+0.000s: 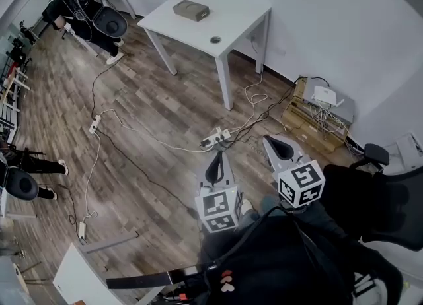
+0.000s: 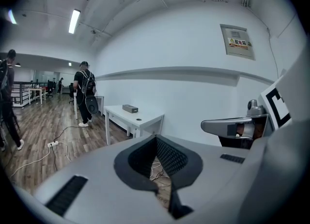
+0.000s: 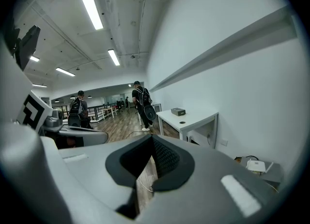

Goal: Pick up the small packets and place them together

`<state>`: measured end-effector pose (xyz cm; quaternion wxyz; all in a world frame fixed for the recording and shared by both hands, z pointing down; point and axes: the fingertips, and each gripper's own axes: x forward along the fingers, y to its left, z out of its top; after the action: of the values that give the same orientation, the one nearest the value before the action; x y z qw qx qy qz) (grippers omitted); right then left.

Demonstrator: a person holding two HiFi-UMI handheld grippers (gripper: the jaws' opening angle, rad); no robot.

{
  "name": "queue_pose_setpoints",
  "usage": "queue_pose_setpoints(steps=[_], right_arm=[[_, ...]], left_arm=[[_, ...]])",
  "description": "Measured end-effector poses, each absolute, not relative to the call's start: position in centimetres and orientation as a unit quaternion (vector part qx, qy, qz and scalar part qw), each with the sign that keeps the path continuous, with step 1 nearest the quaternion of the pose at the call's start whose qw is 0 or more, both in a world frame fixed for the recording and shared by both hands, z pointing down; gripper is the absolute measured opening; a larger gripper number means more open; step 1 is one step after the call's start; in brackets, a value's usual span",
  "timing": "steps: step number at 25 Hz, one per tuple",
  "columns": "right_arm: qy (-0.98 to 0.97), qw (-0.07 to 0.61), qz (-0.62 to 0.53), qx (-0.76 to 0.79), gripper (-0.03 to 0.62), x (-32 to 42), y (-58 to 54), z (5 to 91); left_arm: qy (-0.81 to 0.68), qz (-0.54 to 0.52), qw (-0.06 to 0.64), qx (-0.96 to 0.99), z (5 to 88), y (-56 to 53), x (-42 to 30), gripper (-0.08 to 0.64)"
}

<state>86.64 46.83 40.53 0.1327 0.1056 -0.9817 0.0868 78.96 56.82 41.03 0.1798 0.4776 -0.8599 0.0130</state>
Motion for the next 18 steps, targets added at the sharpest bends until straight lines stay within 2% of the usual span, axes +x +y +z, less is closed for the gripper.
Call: queue_pose_setpoints(steps=[8, 18], right_arm=[[-0.980, 0.142, 0.093, 0.102, -0.003, 83.5, 46.4, 41.7], [-0.983, 0.152, 0.083, 0.057, -0.002, 72.0, 42.5, 43.0]], left_arm=[[-0.868, 0.004, 0.208, 0.450, 43.6, 58.4, 75.0, -0.001], [-0.886, -0.008, 0.216, 0.410, 44.9, 56.7, 65.9, 0.000]])
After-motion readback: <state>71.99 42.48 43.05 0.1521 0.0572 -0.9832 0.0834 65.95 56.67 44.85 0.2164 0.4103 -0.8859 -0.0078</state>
